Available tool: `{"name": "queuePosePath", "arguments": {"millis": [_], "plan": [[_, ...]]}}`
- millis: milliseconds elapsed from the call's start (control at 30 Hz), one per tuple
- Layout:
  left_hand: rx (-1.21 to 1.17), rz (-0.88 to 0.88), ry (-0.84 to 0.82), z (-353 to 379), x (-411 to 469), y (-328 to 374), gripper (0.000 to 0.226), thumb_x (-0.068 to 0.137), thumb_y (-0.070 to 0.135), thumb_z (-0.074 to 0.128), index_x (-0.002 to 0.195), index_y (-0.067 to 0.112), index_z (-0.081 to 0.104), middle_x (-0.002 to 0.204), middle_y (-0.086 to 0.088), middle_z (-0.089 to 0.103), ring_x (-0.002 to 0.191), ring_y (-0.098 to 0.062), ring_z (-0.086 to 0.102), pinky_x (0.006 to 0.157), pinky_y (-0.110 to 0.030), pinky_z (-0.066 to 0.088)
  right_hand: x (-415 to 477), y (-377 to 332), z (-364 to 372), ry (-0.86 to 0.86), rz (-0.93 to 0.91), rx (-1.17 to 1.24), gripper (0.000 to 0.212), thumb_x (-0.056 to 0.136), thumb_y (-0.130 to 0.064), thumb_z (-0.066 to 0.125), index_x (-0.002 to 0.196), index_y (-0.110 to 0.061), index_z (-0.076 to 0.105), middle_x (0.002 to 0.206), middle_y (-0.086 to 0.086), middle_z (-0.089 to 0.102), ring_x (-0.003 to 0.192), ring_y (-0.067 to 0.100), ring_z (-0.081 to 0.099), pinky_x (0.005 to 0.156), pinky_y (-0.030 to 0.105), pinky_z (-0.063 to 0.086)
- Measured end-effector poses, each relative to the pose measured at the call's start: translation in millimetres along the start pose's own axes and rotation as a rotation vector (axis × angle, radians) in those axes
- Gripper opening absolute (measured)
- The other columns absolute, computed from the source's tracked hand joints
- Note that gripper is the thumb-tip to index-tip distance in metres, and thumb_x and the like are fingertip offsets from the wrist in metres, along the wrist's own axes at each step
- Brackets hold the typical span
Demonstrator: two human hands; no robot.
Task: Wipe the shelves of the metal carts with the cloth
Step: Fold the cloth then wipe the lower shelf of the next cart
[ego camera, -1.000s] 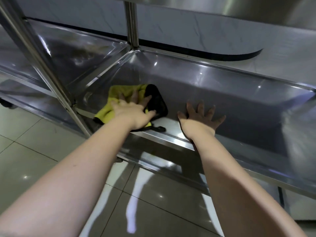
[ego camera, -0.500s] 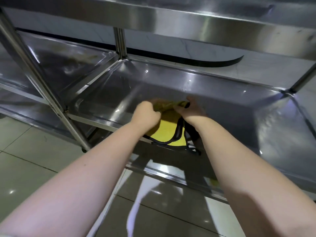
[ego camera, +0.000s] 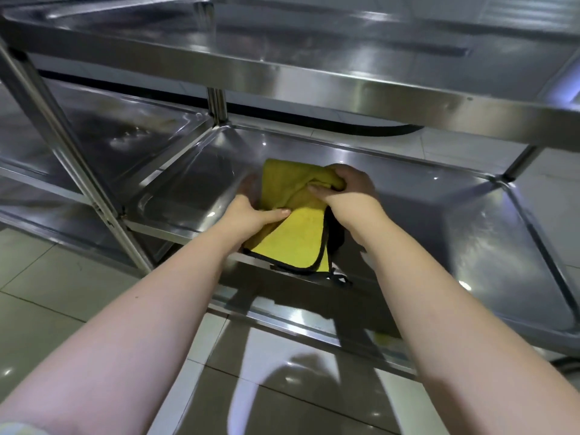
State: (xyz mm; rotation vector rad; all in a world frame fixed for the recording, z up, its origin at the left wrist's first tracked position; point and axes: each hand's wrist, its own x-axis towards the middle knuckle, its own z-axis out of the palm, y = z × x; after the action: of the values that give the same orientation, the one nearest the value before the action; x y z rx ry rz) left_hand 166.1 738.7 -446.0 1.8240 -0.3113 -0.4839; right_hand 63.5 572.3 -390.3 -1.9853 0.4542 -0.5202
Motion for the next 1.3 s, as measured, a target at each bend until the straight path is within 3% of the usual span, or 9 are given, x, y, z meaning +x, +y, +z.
{"name": "queuePosePath", "arguments": {"millis": [100,200,333,400,567,667,900,1067,1300], "plan": [[-0.075,-0.030,-0.198,-3,-11,10,0.075,0.048,0.044,0.087,0.104,0.002,0.060,0.085,0.000,0.076,0.078,-0.011,0.072,0.071,-0.026,0.056,-28,-7,-32,0.050,-0.031,0.316,0.024,0.077,-0.012,0.080,0.085,-0.030,0.067,0.079,-0.014,0.072,0.074,0.002,0.068,0.063,0.011,0.049],[-0.103,0.116,-0.202,6,-23,20,0.048,0.059,0.037,0.084,0.094,0.008,0.067,0.086,-0.005,0.076,0.078,-0.015,0.071,0.076,-0.029,0.058,-50,-2,-69,0.065,-0.050,0.303,0.028,0.072,-0.005,0.082,0.089,-0.024,0.069,0.080,-0.009,0.074,0.074,0.007,0.069,0.066,0.019,0.053],[0.119,0.418,-0.124,25,-38,48,0.012,0.079,0.021,0.079,0.081,0.027,0.069,0.077,0.009,0.072,0.074,-0.005,0.067,0.069,-0.021,0.052,-69,-1,-110,-0.173,0.062,0.141,0.057,0.056,-0.022,0.089,0.108,-0.027,0.065,0.096,-0.004,0.074,0.084,0.013,0.071,0.064,0.024,0.056],[0.395,0.581,-0.138,37,-47,65,0.021,0.080,0.020,0.075,0.078,0.038,0.064,0.077,0.017,0.068,0.081,-0.006,0.064,0.074,-0.023,0.050,-69,-5,-108,-0.155,0.069,0.051,0.066,0.053,-0.030,0.089,0.114,-0.030,0.063,0.100,-0.001,0.072,0.090,0.012,0.069,0.072,0.025,0.057],[0.706,0.699,-0.062,48,-75,84,0.020,0.083,0.022,0.062,0.089,0.040,0.064,0.088,0.016,0.063,0.089,-0.013,0.058,0.091,-0.045,0.044,-76,-15,-87,-0.143,0.022,-0.102,0.030,0.069,-0.025,0.087,0.092,-0.019,0.069,0.079,-0.004,0.070,0.069,0.005,0.062,0.068,0.028,0.052],[0.719,0.746,-0.005,42,-86,81,0.026,0.080,0.013,0.063,0.096,0.033,0.067,0.092,0.011,0.063,0.087,-0.016,0.059,0.094,-0.046,0.041,-91,-15,-82,-0.159,-0.068,-0.427,0.056,0.061,-0.054,0.083,0.106,-0.034,0.057,0.098,-0.016,0.061,0.088,0.002,0.058,0.073,0.025,0.050],[0.814,0.862,0.031,21,-128,49,0.030,0.077,0.012,0.068,0.099,0.033,0.066,0.094,0.012,0.065,0.089,-0.014,0.060,0.091,-0.037,0.029,-139,-3,-47,-0.053,-0.433,-0.601,0.017,0.078,-0.002,0.061,0.090,-0.013,0.055,0.090,0.001,0.051,0.079,0.024,0.045,0.065,0.045,0.043],[0.928,0.992,0.074,18,-154,-12,0.039,0.068,0.015,0.056,0.104,0.023,0.068,0.096,0.006,0.067,0.086,-0.021,0.062,0.093,-0.040,0.030,-173,30,-26,-0.002,-0.627,-0.643,0.012,0.075,0.002,0.052,0.079,0.003,0.063,0.081,0.018,0.059,0.070,0.037,0.053,0.060,0.045,0.047],[0.953,1.088,0.119,60,-175,-93,0.018,0.078,0.006,0.069,0.087,0.021,0.076,0.077,0.005,0.066,0.065,-0.020,0.062,0.096,-0.041,0.031,-209,105,-33,-0.258,-0.711,-0.779,0.004,0.076,-0.005,0.064,0.080,-0.006,0.064,0.077,0.010,0.056,0.067,0.031,0.050,0.059,0.039,0.045]]}}
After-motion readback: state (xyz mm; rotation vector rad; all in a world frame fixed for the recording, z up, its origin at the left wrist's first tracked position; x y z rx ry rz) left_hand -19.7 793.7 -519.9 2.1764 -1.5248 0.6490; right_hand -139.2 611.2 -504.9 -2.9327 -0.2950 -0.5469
